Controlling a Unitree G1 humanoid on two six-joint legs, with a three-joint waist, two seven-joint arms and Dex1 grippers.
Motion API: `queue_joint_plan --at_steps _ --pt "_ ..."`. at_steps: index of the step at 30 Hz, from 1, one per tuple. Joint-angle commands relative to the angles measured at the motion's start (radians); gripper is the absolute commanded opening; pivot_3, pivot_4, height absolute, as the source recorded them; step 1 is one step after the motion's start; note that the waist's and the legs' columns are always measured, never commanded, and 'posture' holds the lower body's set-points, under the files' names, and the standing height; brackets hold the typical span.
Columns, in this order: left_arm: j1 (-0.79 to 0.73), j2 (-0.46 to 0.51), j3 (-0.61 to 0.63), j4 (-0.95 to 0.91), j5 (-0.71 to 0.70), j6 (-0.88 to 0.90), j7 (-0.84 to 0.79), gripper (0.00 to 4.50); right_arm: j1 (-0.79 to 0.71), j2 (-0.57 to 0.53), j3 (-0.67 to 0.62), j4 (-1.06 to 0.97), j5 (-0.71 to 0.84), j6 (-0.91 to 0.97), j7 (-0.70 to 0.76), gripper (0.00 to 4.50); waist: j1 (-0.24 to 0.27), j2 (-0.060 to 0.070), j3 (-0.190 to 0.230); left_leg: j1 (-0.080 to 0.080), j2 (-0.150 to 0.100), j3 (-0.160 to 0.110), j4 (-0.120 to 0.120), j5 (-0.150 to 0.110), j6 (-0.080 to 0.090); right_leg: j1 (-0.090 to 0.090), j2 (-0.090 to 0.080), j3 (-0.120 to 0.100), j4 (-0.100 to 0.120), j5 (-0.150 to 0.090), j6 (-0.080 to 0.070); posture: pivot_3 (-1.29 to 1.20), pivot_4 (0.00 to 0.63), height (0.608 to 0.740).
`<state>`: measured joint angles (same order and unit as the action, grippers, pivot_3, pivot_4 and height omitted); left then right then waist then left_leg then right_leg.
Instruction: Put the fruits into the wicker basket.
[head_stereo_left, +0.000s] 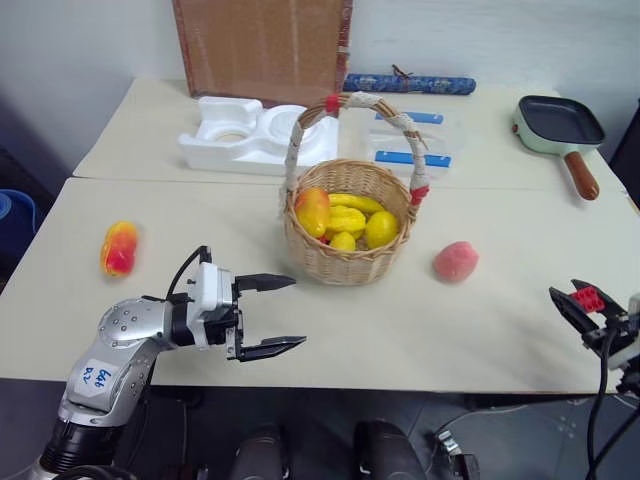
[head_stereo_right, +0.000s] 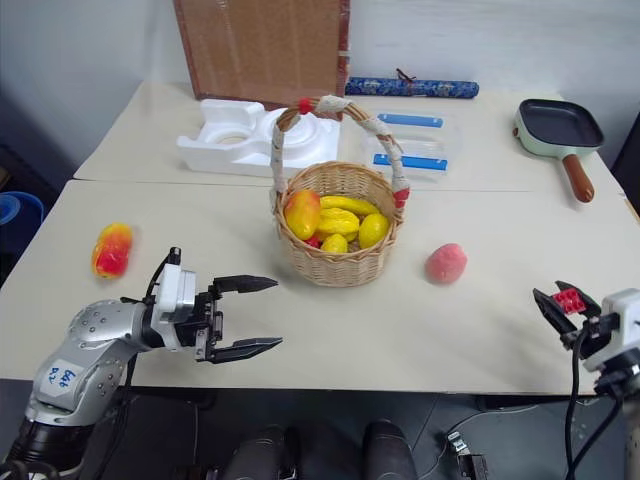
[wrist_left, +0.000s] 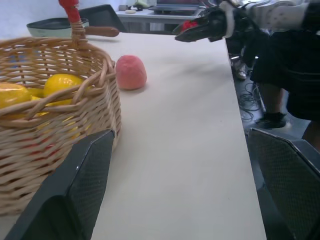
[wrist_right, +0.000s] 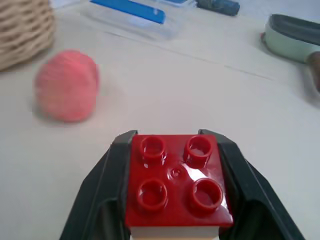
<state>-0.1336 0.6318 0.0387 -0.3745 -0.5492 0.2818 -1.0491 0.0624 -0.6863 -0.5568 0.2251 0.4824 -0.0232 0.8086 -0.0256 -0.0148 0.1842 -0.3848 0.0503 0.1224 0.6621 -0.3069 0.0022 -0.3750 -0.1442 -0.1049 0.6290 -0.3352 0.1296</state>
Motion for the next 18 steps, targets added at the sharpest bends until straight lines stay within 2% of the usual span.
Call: queue_joint_plan --at_steps 1,2,4,8,10,14,18 --pt "0.012 0.012 0.029 -0.01 -0.014 -0.008 0.0 4.5 -0.168 -0.053 0.025 0.304 -0.06 -0.071 0.02 2.27 -0.004 0.001 0.0 0.0 0.0 0.0 0.0 0.0 0.0 0.0 0.0 0.0 0.0 0.0 0.0 0.0 0.15 0.74" --pt "0.022 0.018 0.048 -0.008 -0.016 -0.008 0.005 4.5 -0.221 -0.068 0.035 0.381 -0.078 -0.098 0.025 2.47 -0.006 0.002 0.0 0.0 0.0 0.0 0.0 0.0 0.0 0.0 0.0 0.0 0.0 0.0 0.0 0.0 0.15 0.74" --pt "0.034 0.027 0.074 -0.001 -0.018 -0.011 0.012 4.5 -0.284 -0.086 0.039 0.473 -0.088 -0.139 0.05 3.12 -0.003 0.003 0.001 0.0 0.0 0.001 0.0 0.001 0.0 -0.001 0.0 0.0 0.0 0.0 0.0 0.0 0.15 0.74" --pt "0.12 0.037 0.225 0.066 0.004 -0.055 0.063 4.5 -0.274 -0.094 0.013 0.364 -0.026 -0.18 0.159 4.46 0.0 0.004 0.001 -0.001 0.0 0.0 0.0 0.001 0.0 0.0 0.0 0.0 0.0 0.0 0.0 0.0 0.15 0.74" --pt "0.163 0.027 0.278 0.091 0.016 -0.086 0.087 4.5 -0.25 -0.085 0.01 0.289 -0.006 -0.183 0.185 4.46 0.0 0.004 0.001 -0.001 0.0 0.0 0.0 0.0 0.001 0.0 -0.001 0.0 -0.001 0.0 0.0 0.0 0.15 0.74" --pt "0.324 -0.057 0.558 0.185 0.0 -0.142 0.252 4.5 -0.088 -0.029 0.075 -0.159 0.108 -0.116 0.272 4.46 -0.002 0.004 0.0 -0.001 0.004 -0.001 0.0 0.0 0.001 0.0 -0.003 -0.001 -0.001 0.0 0.001 0.0 0.15 0.74" --pt "0.426 -0.117 0.737 0.273 -0.007 -0.153 0.382 4.5 0.008 0.014 0.148 -0.376 0.208 -0.027 0.306 4.46 -0.002 0.001 -0.001 -0.001 0.009 -0.001 0.0 -0.002 0.0 0.0 0.0 -0.002 -0.002 0.0 0.0 0.0 0.15 0.74"
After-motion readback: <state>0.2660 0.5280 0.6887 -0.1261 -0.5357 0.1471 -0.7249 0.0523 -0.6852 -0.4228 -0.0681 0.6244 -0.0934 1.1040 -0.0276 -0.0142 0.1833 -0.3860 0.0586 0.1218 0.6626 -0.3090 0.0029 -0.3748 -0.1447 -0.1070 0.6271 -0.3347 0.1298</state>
